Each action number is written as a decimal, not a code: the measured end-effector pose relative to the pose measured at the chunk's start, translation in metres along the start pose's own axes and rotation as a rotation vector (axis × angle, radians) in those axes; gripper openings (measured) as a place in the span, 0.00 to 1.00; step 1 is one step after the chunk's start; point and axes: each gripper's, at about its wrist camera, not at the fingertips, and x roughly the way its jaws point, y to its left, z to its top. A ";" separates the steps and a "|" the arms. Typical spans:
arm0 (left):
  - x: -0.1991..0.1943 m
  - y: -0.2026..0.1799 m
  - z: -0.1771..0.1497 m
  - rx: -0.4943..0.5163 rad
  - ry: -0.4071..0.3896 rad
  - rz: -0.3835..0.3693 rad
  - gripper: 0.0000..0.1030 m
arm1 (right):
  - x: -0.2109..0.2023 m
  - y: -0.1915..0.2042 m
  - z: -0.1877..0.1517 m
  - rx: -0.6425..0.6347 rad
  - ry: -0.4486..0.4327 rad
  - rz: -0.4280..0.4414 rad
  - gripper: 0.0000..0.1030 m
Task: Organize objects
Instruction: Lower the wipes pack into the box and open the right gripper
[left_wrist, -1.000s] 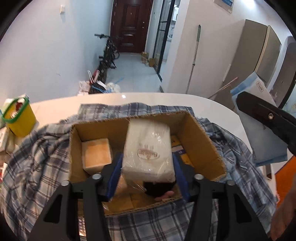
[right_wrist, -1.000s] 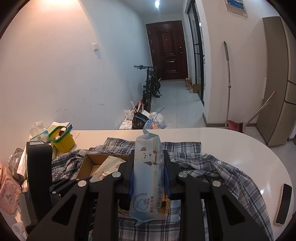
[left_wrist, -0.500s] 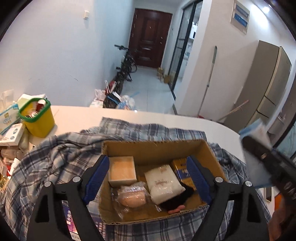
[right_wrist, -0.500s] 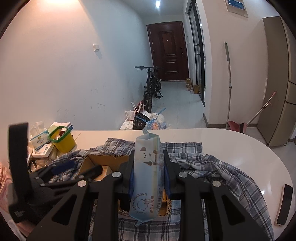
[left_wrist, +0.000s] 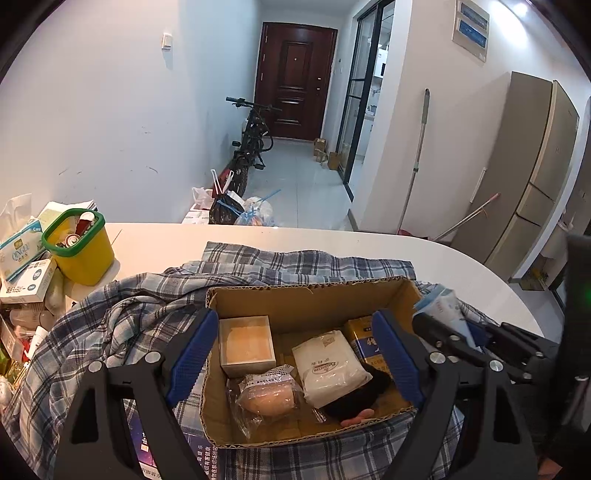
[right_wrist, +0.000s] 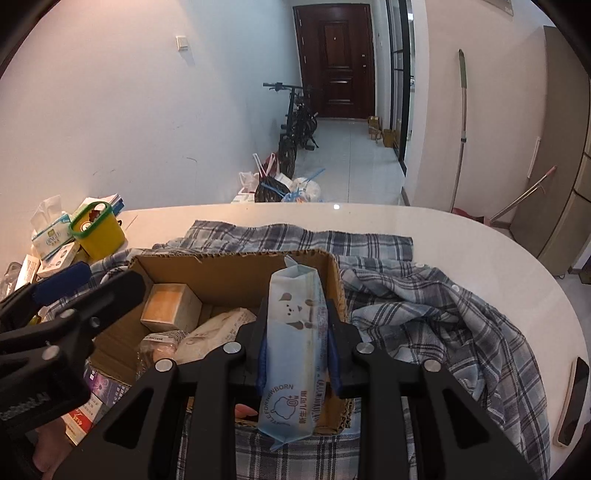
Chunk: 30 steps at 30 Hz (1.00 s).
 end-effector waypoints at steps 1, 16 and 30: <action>0.000 0.000 0.000 -0.001 -0.002 0.000 0.85 | 0.002 0.000 0.000 -0.001 0.003 -0.003 0.23; -0.037 0.005 0.014 0.035 -0.109 0.019 0.84 | -0.030 -0.011 0.010 0.037 -0.100 -0.034 0.68; -0.167 0.010 0.021 0.025 -0.372 0.013 0.85 | -0.160 -0.011 0.014 0.153 -0.409 0.130 0.69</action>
